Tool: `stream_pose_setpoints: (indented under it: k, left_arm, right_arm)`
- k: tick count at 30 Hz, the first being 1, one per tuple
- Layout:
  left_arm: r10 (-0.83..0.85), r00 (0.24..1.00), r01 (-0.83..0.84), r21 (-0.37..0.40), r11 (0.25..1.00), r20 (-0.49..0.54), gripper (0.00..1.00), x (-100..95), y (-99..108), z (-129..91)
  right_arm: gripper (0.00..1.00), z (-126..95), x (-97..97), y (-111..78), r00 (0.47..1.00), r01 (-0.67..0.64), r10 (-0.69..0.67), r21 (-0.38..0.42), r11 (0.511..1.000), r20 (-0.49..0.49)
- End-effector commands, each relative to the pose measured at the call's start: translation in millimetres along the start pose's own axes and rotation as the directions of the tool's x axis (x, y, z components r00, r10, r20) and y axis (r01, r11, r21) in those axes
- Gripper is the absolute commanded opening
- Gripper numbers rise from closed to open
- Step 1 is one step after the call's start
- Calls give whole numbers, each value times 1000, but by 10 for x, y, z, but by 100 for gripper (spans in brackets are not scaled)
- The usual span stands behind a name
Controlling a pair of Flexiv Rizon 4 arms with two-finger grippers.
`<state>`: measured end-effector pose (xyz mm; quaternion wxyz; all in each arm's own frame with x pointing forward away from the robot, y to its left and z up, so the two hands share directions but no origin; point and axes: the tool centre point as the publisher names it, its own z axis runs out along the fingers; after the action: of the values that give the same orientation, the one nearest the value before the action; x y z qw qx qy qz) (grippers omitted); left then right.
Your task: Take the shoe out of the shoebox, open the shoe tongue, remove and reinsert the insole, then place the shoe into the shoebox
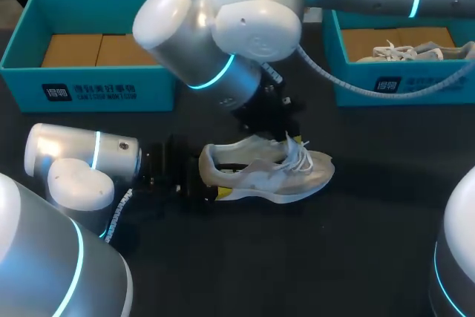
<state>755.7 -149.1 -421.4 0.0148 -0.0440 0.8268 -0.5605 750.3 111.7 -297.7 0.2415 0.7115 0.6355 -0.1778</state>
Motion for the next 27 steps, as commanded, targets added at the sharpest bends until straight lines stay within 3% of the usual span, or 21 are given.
stream_pose_setpoints:
  k: [1,19,27]
  left_arm:
    - [-1,1000,1,-3,1000,-1,0,-17,6,18]
    - [-1,1000,1,-3,1000,-1,0,-17,6,18]
    - [-1,1000,1,-3,1000,-1,0,-17,6,18]
  right_arm:
    - [9,102,-61,-7,999,-36,36,3,999,-11]
    - [28,456,-225,38,997,-73,74,46,996,-25]
    - [47,608,-302,16,994,-98,100,68,993,-33]
